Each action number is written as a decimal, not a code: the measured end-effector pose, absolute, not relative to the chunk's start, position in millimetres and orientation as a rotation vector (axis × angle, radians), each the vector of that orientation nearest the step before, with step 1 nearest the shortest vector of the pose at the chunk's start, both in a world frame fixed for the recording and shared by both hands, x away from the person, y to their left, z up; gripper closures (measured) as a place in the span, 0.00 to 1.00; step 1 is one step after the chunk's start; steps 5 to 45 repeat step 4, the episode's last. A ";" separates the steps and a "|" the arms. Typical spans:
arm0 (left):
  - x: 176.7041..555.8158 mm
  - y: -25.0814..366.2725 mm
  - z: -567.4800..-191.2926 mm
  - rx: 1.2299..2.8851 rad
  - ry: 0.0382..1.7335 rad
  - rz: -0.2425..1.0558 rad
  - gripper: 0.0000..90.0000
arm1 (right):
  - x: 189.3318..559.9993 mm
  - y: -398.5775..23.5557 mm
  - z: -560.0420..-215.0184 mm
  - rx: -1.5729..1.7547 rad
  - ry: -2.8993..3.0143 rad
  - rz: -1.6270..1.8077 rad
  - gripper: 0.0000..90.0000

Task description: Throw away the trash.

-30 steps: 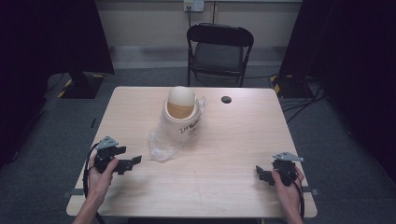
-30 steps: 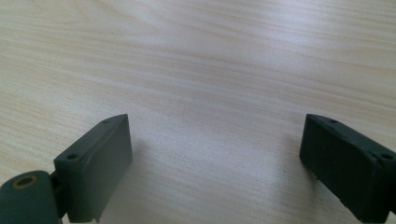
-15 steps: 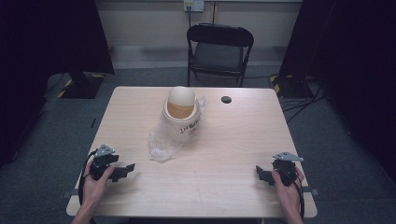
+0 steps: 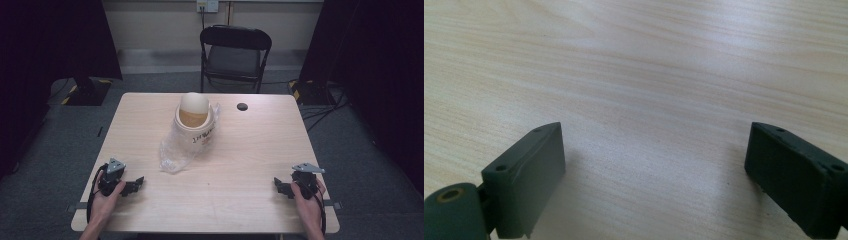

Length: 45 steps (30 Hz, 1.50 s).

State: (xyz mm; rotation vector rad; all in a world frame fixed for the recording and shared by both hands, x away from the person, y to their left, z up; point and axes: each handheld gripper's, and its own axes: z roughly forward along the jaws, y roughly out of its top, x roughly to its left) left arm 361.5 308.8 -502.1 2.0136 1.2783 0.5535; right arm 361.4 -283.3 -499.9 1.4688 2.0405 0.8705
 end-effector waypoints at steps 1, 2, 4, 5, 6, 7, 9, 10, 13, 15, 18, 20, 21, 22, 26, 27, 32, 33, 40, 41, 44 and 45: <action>361.7 308.5 -502.2 2.014 1.280 0.557 0.12 | 361.4 -283.3 -499.9 1.469 2.041 0.870 0.10; 361.6 308.5 -502.2 2.013 1.281 0.557 0.12 | 361.4 -283.3 -499.9 1.469 2.041 0.871 0.09; 361.7 308.6 -502.2 2.014 1.280 0.557 0.12 | 361.4 -283.3 -499.9 1.469 2.040 0.870 0.09; 361.7 308.6 -502.2 2.014 1.280 0.557 0.12 | 361.4 -283.3 -499.9 1.469 2.040 0.870 0.09; 361.7 308.6 -502.2 2.014 1.280 0.557 0.12 | 361.4 -283.3 -499.9 1.469 2.040 0.870 0.09; 361.7 308.6 -502.2 2.014 1.280 0.557 0.12 | 361.4 -283.3 -499.9 1.469 2.040 0.870 0.09; 361.7 308.6 -502.2 2.014 1.280 0.557 0.12 | 361.4 -283.3 -499.9 1.469 2.040 0.870 0.09; 361.7 308.6 -502.2 2.014 1.280 0.557 0.12 | 361.4 -283.3 -499.9 1.469 2.040 0.870 0.09; 361.7 308.6 -502.2 2.014 1.280 0.557 0.12 | 361.4 -283.3 -499.9 1.469 2.040 0.870 0.09; 361.7 308.6 -502.2 2.014 1.280 0.557 0.12 | 361.4 -283.3 -499.9 1.469 2.040 0.870 0.09; 361.7 308.6 -502.2 2.014 1.280 0.557 0.12 | 361.4 -283.3 -499.9 1.469 2.040 0.870 0.09; 361.7 308.6 -502.2 2.014 1.280 0.557 0.12 | 361.4 -283.3 -499.9 1.469 2.040 0.870 0.09; 361.7 308.6 -502.2 2.014 1.280 0.557 0.12 | 361.4 -283.3 -499.9 1.469 2.040 0.870 0.09; 361.7 308.6 -502.2 2.014 1.280 0.557 0.12 | 361.4 -283.3 -499.9 1.469 2.040 0.870 0.09; 361.7 308.6 -502.2 2.014 1.280 0.557 0.12 | 361.4 -283.3 -499.9 1.469 2.040 0.870 0.09; 361.7 308.6 -502.2 2.014 1.280 0.557 0.12 | 361.4 -283.3 -499.9 1.469 2.040 0.870 0.09; 361.7 308.6 -502.2 2.014 1.280 0.557 0.12 | 361.4 -283.3 -499.9 1.469 2.040 0.870 0.09; 361.7 308.6 -502.2 2.014 1.280 0.557 0.12 | 361.4 -283.3 -499.9 1.469 2.040 0.870 0.09; 361.7 308.6 -502.2 2.014 1.280 0.557 0.12 | 361.4 -283.3 -499.9 1.469 2.040 0.870 0.09; 361.7 308.6 -502.2 2.014 1.280 0.557 0.12 | 361.4 -283.3 -499.9 1.469 2.040 0.870 0.09; 361.7 308.6 -502.2 2.014 1.280 0.557 0.12 | 361.4 -283.3 -499.9 1.469 2.040 0.870 0.09; 361.7 308.6 -502.2 2.014 1.280 0.557 0.12 | 361.4 -283.3 -499.9 1.469 2.040 0.870 0.09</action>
